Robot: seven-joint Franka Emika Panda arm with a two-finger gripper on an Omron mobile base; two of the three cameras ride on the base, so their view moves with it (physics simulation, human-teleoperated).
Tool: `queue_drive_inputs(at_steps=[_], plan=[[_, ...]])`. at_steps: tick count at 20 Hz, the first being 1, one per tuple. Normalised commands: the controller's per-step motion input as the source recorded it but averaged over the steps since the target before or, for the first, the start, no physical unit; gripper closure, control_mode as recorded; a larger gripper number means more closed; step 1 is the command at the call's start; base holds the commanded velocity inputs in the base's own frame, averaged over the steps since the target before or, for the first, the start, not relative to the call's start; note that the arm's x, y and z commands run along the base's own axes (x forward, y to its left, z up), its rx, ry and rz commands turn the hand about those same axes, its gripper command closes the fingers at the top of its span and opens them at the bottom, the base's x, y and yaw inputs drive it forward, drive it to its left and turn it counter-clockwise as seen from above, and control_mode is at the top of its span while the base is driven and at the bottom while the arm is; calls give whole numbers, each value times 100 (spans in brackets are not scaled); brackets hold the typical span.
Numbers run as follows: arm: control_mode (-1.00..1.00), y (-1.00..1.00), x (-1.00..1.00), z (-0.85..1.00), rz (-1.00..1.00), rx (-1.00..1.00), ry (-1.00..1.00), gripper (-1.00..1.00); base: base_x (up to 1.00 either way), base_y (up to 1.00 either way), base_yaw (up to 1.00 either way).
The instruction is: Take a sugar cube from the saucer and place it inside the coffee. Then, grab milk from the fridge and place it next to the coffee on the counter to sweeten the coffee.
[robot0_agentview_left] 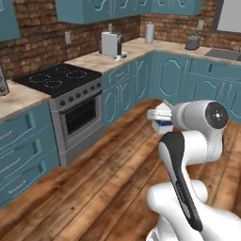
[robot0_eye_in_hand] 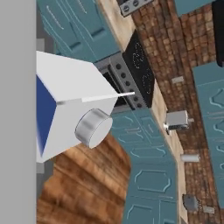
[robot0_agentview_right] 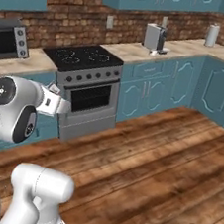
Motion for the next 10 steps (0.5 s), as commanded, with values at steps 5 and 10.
queue_drive_inputs(at_steps=[5,10], plan=[[100,0,0,0,0,0,0,100,100,-57,20],[100,0,0,0,0,0,0,100,100,-61,20]])
